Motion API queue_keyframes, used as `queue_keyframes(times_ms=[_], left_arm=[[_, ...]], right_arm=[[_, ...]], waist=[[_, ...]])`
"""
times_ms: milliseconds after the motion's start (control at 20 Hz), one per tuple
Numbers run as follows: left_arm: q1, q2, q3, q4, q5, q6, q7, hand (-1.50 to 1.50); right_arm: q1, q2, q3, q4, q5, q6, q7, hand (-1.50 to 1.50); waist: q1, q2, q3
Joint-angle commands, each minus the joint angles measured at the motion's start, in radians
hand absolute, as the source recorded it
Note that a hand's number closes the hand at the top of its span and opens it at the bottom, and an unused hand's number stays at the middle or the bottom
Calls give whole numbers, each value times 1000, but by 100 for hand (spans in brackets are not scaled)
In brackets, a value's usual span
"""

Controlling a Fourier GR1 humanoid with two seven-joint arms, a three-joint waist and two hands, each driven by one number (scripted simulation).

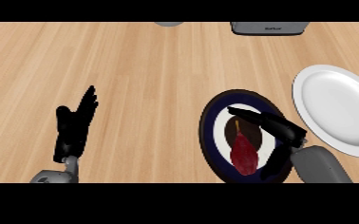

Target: Pick the pear from the plate and place it in the plate

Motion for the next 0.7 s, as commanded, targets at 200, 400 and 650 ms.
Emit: queue_keyframes(times_ms=[200,400,650], left_arm=[[-31,-6,67,21,-7,-53,11,0],[56,-33,33,-34,-34,-58,-17,0],[13,-17,81,-54,-28,-83,41,0]], right_arm=[[-70,72,14,170,103,-60,-65,150],[-28,5,-25,61,96,-73,-141,150],[-10,41,-38,124,143,-185,-195,150]], waist=[[3,1,0],[1,0,0],[0,0,0]])
